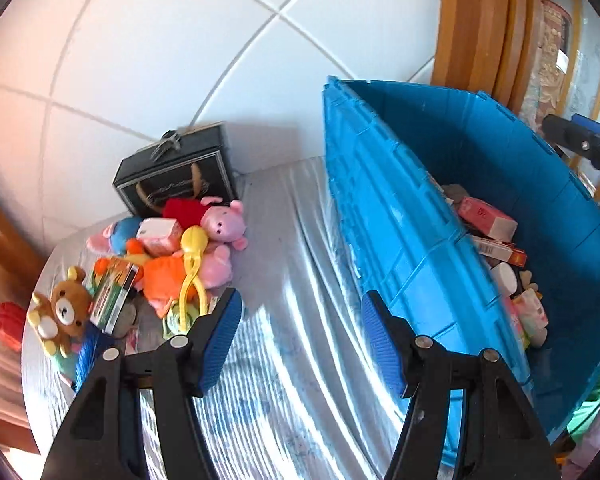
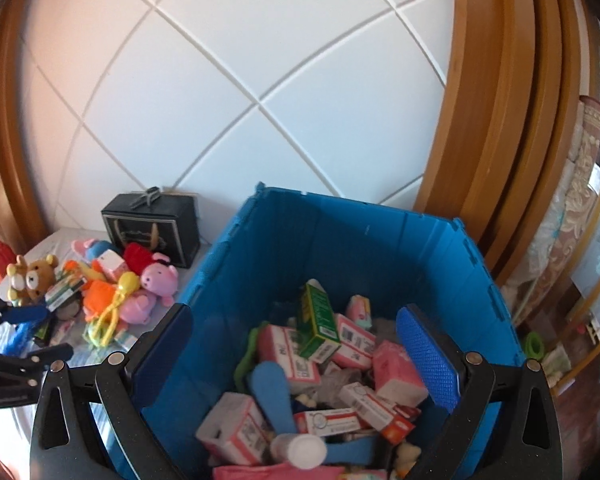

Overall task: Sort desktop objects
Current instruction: 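Return both tools from the crate to the pile on the bed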

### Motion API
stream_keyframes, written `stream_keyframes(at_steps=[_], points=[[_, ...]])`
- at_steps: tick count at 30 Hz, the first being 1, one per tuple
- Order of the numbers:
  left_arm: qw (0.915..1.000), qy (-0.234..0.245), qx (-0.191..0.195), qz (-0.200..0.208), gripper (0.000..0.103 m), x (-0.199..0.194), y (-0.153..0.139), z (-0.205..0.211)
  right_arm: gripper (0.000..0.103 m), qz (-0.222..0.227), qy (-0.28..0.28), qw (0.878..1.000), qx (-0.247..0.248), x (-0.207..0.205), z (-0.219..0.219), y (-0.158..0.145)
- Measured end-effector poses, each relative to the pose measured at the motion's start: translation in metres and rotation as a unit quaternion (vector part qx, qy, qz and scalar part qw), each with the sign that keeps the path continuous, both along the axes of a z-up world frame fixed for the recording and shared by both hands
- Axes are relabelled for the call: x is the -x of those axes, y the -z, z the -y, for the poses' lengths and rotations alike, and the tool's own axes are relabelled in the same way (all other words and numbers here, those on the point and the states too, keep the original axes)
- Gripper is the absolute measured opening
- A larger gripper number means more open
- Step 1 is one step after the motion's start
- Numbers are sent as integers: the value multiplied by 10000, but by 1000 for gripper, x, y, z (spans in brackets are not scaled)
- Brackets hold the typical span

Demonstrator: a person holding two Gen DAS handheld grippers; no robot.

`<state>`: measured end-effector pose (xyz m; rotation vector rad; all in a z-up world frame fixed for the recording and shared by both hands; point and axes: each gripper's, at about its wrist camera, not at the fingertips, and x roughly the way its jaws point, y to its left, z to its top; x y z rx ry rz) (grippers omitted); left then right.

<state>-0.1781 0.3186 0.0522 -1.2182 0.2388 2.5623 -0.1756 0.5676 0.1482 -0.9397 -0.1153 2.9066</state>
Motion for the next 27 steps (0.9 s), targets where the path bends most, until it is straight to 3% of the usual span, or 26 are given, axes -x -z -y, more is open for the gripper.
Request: stream_keyframes(at_steps=[4, 8, 17, 21, 27], points=[[9969, -573, -365, -401, 62, -26, 23, 62, 103, -213, -306, 9990, 233, -25, 50, -1], [9900, -1141, -350, -749, 62, -44, 47, 113, 103, -451, -484, 9961, 578, -39, 93, 3], [9869, -1571, -298, -213, 62, -51, 105, 233, 103, -575, -842, 9917, 785, -32, 194, 29], [9832, -1789, -343, 75, 62, -50, 133, 288, 103, -374, -867, 9922, 816, -19, 226, 56], [9805, -1902, -406, 296, 62, -35, 166, 332, 103, 179, -744, 9933, 863, 9, 248, 114]])
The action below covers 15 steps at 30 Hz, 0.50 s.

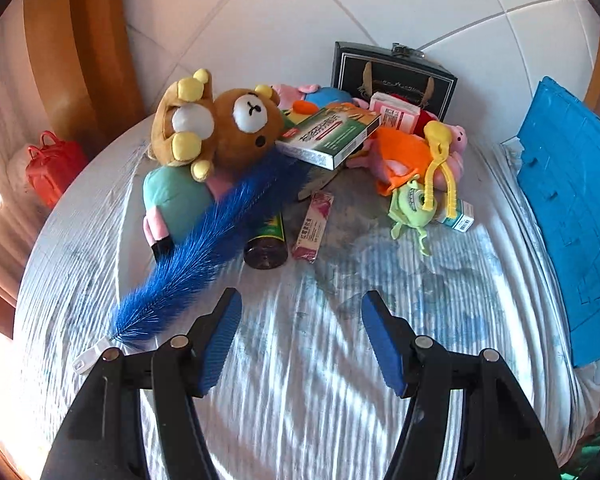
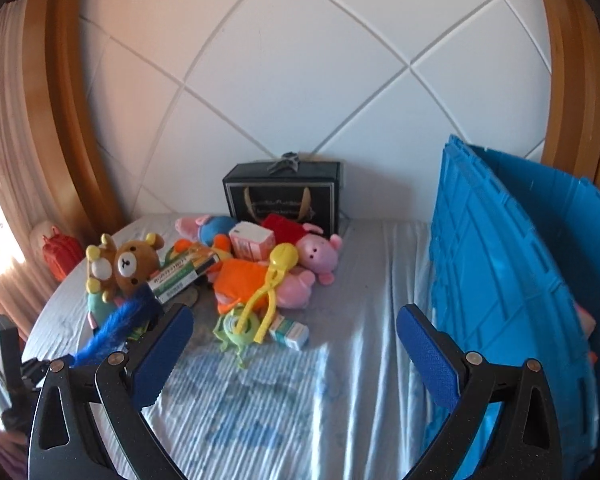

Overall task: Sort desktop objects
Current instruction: 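Return both tools from the crate to the pile on the bed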

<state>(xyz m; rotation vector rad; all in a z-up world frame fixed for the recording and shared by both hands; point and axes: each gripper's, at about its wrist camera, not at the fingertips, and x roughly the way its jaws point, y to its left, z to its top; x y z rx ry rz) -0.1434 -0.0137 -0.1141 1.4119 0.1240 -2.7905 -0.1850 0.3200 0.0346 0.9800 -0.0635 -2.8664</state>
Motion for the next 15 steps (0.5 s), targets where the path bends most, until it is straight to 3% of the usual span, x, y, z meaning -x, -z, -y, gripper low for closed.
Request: stream_keyframes(at_steps=[4, 7, 15], points=[[9989, -16, -249, 398, 62, 25, 31, 9, 103, 331, 163, 9992, 146, 20, 0, 38], [9983, 122, -217, 532, 62, 47, 47, 0, 103, 736, 131, 9967, 306, 40, 1, 69], [9986, 319, -145, 407, 62, 123, 72, -20, 103, 1614, 104, 9867, 155, 93, 11, 141]])
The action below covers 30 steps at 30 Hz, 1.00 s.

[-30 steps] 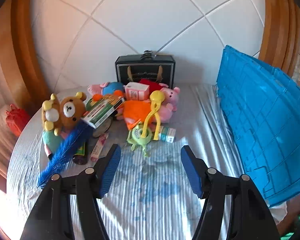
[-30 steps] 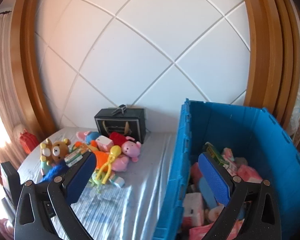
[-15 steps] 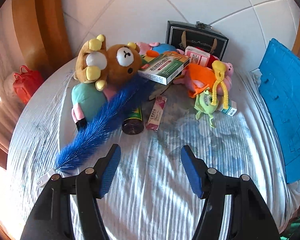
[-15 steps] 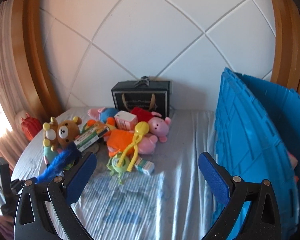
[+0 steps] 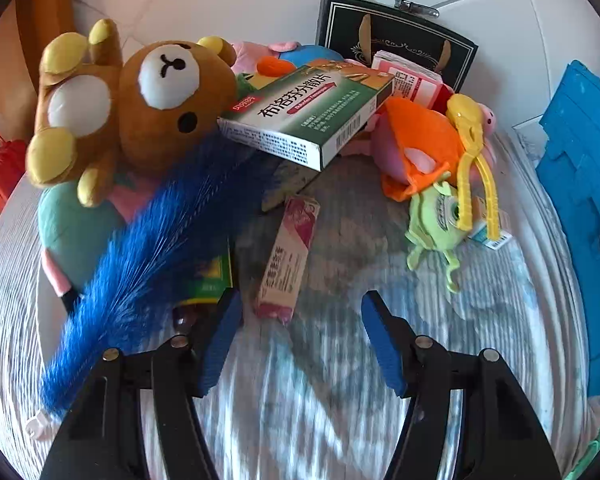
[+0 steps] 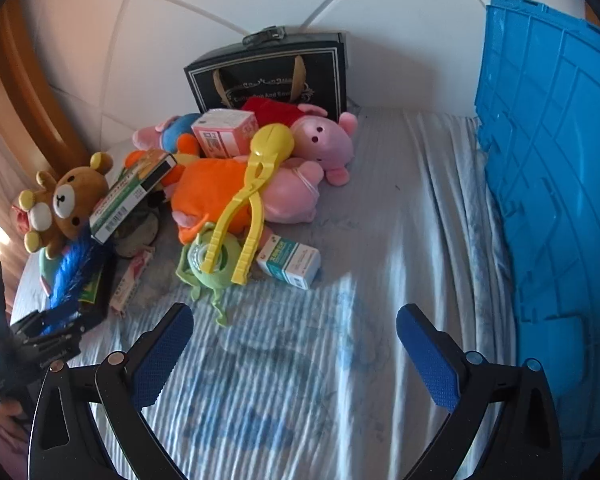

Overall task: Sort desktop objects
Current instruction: 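Return both tools from the crate to the pile on the bed, then grasp the pink-and-white ointment tube with the left gripper while the right gripper grasps the green one-eyed plush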

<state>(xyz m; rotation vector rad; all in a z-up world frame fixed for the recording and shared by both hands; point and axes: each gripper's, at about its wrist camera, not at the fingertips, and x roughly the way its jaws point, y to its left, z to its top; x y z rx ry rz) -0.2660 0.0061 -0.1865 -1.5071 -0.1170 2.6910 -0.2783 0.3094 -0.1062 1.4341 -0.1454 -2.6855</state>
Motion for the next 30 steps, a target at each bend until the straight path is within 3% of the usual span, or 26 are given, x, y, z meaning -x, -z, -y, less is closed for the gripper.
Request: stream_keyframes(at_steps=[4, 6, 10, 11, 12, 14, 22, 27, 29, 30], points=[[9995, 98, -135, 259, 61, 31, 23, -1, 103, 226, 46, 9996, 169, 23, 2, 23], [9994, 168, -23, 318, 50, 38, 33, -6, 103, 316, -48, 9994, 118, 31, 8, 34], [9992, 99, 298, 264, 41, 46, 43, -8, 102, 492, -71, 9988, 17, 43, 15, 51], [9991, 24, 341, 270, 38, 48, 45, -6, 96, 520, -122, 9985, 110, 45, 17, 53], [9990, -30, 375, 256, 38, 49, 46, -4, 86, 540, -180, 9983, 126, 46, 21, 55], [9988, -84, 394, 260, 38, 50, 46, 0, 78, 574, -296, 9979, 102, 48, 33, 59], [9981, -120, 540, 266, 40, 57, 50, 0, 80, 754, -749, 9938, 332, 63, 83, 81], [9972, -138, 661, 336, 50, 69, 54, -3, 88, 770, -684, 9945, 169, 89, 96, 95], [9961, -141, 796, 352, 52, 73, 57, -5, 88, 831, -718, 9939, 48, 100, 102, 103], [9954, -144, 866, 374, 52, 75, 59, -7, 80, 929, -739, 9929, -2, 104, 104, 109]])
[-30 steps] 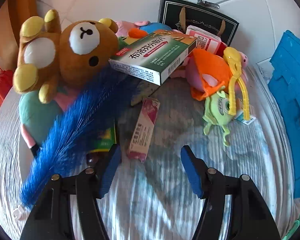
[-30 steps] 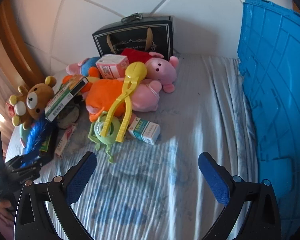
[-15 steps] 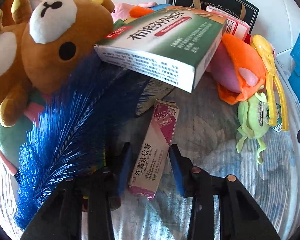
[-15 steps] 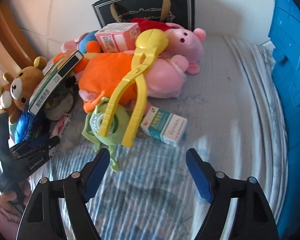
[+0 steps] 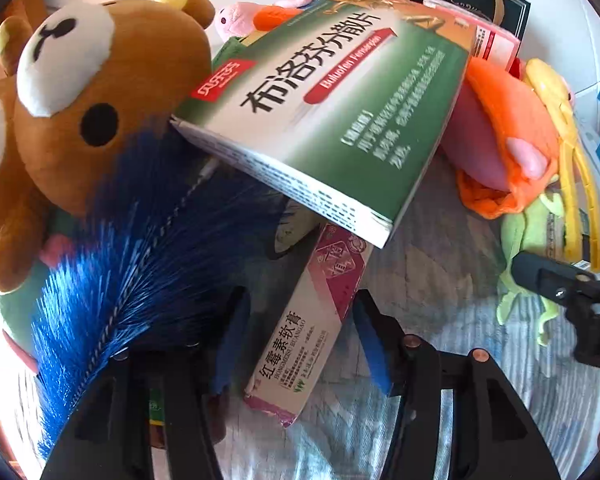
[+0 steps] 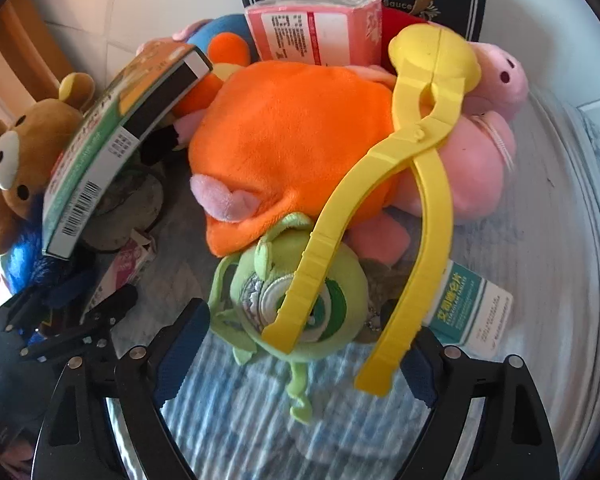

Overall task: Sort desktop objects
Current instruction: 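Grasp the pink-and-white ointment tube with the left gripper while the right gripper grasps the green one-eyed plush, then carry the ointment tube and green plush over the blue crate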

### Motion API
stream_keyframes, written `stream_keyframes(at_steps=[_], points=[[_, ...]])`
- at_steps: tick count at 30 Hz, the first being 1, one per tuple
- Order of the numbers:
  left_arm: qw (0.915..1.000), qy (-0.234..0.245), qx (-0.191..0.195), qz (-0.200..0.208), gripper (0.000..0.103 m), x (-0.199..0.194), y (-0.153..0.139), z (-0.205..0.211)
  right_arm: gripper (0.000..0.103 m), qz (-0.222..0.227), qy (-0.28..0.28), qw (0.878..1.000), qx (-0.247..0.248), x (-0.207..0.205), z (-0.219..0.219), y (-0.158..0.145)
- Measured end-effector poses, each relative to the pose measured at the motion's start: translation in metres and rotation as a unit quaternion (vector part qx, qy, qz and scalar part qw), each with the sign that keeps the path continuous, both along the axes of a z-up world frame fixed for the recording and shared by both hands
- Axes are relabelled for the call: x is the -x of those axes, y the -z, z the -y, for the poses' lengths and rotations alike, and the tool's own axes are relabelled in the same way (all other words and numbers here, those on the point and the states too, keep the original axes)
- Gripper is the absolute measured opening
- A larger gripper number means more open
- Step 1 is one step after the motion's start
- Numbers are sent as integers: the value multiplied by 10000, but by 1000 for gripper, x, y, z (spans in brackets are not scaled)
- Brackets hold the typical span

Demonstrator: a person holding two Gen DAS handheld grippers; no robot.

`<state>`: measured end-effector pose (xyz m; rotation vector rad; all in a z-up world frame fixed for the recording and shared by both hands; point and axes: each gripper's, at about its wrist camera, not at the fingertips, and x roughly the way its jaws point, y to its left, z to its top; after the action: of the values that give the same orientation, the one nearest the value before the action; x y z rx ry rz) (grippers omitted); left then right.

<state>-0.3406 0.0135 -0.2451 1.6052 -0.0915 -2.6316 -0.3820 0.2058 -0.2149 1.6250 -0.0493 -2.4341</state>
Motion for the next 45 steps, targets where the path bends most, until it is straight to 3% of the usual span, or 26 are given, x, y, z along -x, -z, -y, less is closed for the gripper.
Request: stream_keyframes(at_steps=[2, 4, 5, 6, 13, 17, 23, 29, 37, 45], points=[[9999, 95, 18, 49, 52, -1, 1, -4, 63, 198, 5, 9998, -43, 0, 0, 9], [9996, 265, -77, 93, 44, -7, 2, -10, 63, 195, -65, 9998, -16, -10, -3, 9], [9991, 334, -178, 179, 32, -11, 4, -12, 62, 226, -89, 9997, 46, -16, -5, 9], [9987, 312, -366, 195, 31, -16, 4, -12, 62, 247, -106, 9996, 87, -21, -8, 9], [9909, 356, -1226, 433, 30, -53, 4, -11, 62, 431, -337, 9983, 196, -76, -26, 8], [9910, 365, -1254, 300, 30, -77, -5, -16, 61, 131, -362, 9992, 109, -100, -34, -10], [9907, 545, -1197, -353, 30, -117, -51, -32, 61, -494, -374, 9981, -30, -125, -33, -59], [9849, 603, -1081, -1212, 30, -152, -119, -47, 62, -1293, -299, 9911, -48, -159, -37, -123], [9691, 816, -843, -2171, 30, -220, -208, -73, 62, -2455, -5, 9694, -83, -220, -65, -217], [9548, 1131, -799, -2632, 30, -263, -245, -119, 62, -3300, 351, 9433, -84, -289, -118, -287]])
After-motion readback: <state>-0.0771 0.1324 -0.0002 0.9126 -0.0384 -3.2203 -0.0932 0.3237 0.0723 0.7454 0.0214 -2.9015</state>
